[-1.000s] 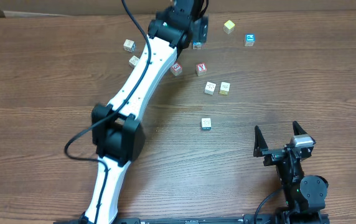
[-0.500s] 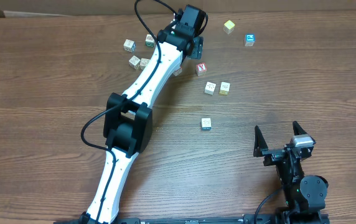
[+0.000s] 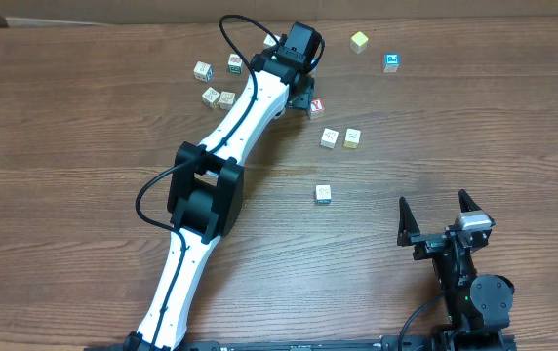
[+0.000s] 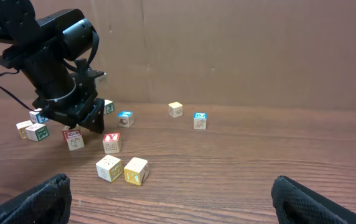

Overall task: Form a tower
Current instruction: 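Move the left gripper to the far cluster of blocks, then grasp the red-and-blue 3 block with the left gripper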

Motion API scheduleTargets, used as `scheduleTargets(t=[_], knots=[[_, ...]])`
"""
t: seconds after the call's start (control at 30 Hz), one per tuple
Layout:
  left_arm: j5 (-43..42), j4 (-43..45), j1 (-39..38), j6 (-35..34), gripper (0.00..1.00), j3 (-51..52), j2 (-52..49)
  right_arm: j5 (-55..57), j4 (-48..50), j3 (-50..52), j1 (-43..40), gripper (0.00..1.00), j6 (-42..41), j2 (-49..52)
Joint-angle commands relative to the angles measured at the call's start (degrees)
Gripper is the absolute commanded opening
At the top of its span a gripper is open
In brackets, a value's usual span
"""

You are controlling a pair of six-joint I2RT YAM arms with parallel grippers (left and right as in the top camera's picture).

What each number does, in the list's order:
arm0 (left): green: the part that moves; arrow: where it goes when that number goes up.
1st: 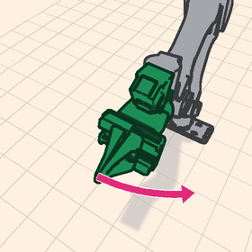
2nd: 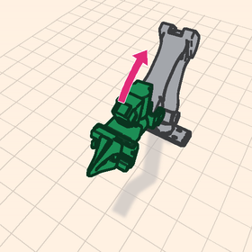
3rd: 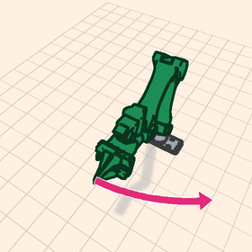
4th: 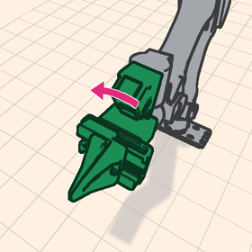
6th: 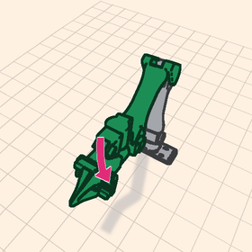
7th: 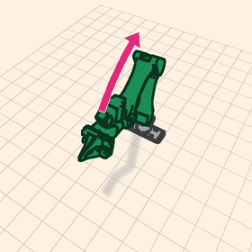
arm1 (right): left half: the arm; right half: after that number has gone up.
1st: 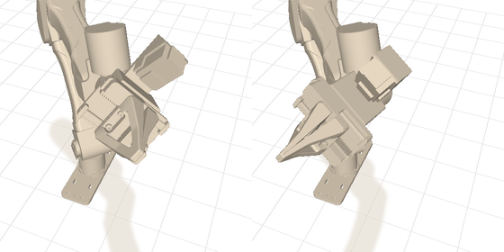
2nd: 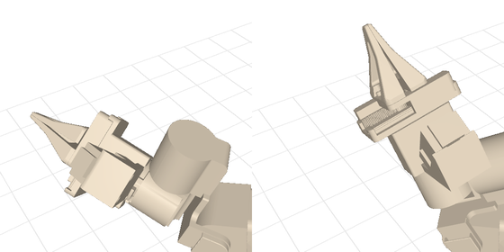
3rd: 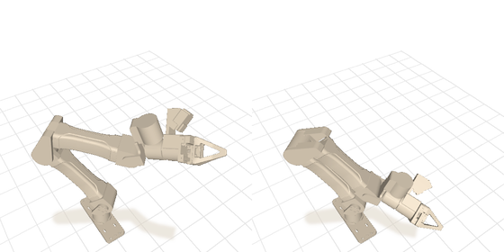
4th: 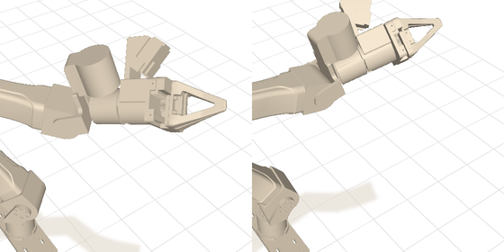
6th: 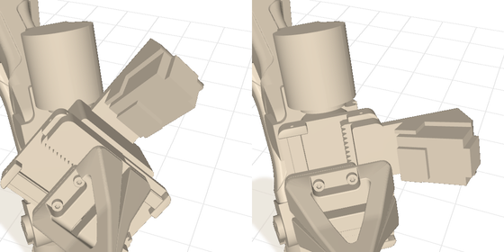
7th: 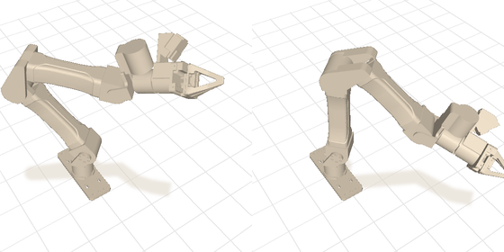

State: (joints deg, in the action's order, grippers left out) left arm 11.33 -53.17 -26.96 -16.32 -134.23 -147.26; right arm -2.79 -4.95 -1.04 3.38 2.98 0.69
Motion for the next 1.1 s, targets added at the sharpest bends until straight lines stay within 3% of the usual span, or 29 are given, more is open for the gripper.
scheduleTargets(t=[0.0, 0.47, 1.07], knots=[[-0.85, -1.07, 0.37, 0.02, 0.67, 0.15, -0.48, -0.31, 0.33, 0.59, 0.04, 1.0, -0.37, -0.35], [-0.13, -2.38, 1.07, 0.04, 0.65, 0.15, -0.48, -0.31, 0.33, 0.59, 0.04, 1.0, -0.37, -0.35], [1.18, -4.26, 4.2, 0.13, 0.72, 0.15, -0.46, -0.31, 0.33, 0.59, 0.04, 1.0, -0.37, -0.35]])
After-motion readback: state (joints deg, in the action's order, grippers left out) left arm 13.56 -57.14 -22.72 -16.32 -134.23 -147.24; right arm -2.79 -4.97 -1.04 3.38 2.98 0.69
